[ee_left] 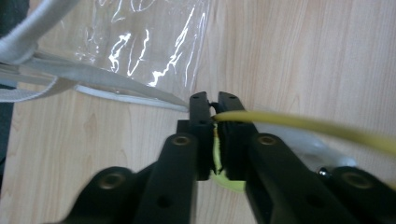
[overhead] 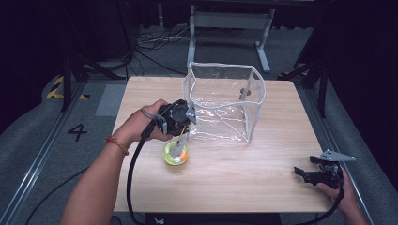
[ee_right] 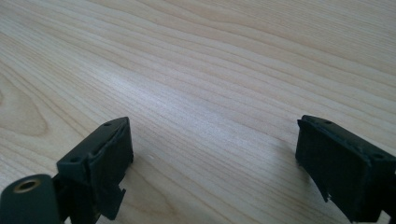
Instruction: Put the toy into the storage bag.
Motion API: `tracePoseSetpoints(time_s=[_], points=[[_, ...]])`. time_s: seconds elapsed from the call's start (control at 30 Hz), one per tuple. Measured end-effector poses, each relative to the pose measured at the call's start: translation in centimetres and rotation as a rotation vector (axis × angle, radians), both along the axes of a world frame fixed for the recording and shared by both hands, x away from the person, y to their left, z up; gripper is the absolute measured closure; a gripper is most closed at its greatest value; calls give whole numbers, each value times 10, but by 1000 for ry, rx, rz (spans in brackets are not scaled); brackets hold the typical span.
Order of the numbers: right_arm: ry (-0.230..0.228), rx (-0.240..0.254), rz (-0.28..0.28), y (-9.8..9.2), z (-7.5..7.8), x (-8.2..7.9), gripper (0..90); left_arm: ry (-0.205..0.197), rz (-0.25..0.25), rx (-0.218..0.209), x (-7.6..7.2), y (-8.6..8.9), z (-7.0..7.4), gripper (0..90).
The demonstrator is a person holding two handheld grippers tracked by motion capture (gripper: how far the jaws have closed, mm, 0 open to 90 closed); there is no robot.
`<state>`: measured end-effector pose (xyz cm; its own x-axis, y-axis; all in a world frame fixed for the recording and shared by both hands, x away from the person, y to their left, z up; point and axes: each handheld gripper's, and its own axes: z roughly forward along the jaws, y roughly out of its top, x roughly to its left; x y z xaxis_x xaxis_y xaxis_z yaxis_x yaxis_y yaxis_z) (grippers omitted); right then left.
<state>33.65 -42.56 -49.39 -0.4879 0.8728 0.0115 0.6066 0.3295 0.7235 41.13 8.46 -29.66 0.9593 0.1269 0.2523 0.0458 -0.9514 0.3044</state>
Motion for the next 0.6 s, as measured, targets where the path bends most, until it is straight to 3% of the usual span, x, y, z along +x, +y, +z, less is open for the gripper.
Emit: tracePoseSetpoints(time_s=[0.33,0.6], points=[[-3,0,1,0,0,0,118,5,22,2,1,11,4,878],[-3,0,1,0,0,0,118,21,81,-9,4,23,8,880]])
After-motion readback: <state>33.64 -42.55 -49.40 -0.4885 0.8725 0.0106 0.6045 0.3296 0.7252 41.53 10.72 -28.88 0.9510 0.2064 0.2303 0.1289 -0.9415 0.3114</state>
